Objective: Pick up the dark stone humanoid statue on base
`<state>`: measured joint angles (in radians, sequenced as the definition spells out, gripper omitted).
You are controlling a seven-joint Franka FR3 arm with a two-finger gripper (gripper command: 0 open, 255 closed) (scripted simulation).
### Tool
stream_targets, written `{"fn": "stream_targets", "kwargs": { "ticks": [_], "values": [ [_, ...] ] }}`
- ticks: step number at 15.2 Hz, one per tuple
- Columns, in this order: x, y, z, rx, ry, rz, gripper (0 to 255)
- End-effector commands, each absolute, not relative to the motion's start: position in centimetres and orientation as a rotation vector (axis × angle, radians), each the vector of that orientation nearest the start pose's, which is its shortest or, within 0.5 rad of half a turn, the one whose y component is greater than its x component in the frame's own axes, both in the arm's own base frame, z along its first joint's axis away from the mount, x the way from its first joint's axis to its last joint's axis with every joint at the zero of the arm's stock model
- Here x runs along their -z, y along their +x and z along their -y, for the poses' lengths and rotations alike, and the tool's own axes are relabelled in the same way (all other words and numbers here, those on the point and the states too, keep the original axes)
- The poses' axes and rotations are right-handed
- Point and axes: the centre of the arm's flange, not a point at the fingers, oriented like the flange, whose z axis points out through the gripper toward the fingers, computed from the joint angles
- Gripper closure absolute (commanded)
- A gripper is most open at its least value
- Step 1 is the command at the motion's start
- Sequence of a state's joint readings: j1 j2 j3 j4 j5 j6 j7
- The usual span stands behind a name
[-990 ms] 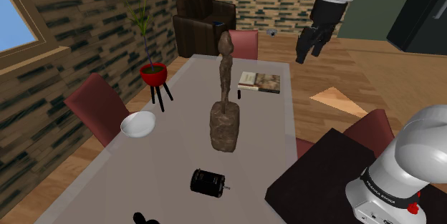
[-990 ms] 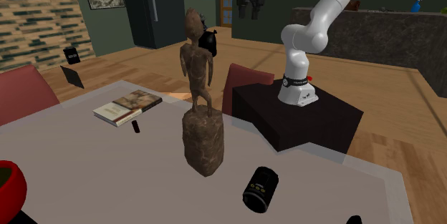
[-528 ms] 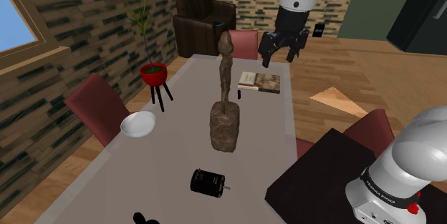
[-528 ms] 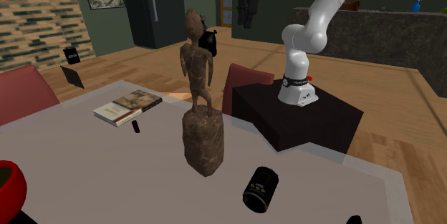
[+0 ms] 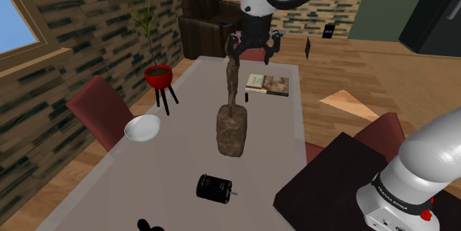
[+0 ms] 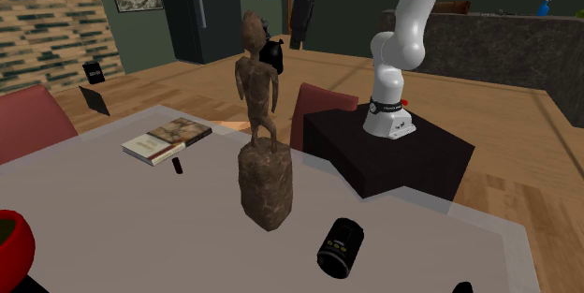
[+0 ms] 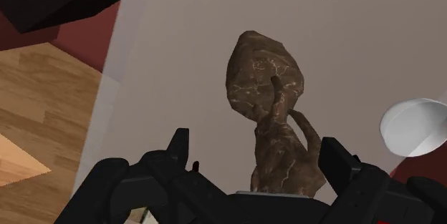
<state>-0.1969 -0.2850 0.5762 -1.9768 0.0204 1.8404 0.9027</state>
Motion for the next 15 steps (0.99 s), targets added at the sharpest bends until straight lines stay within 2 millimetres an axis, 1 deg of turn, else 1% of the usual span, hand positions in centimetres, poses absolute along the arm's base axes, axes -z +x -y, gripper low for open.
{"fn": "stream_targets", "kwargs": {
  "ticks": [1, 5, 12, 14, 15],
  "values": [
    [-57.5, 47.3, -22.7, 0.278, -3.033, -0.978, 0],
    [-57.0, 52.2, -25.0, 0.307, -2.974, -1.21, 0],
    [-53.3, 52.2, -25.0, 0.307, -2.974, -1.21, 0],
    [-53.0, 52.2, -25.0, 0.307, -2.974, -1.21, 0],
    [-53.0, 52.2, -25.0, 0.307, -2.974, -1.21, 255]
  ]
}}
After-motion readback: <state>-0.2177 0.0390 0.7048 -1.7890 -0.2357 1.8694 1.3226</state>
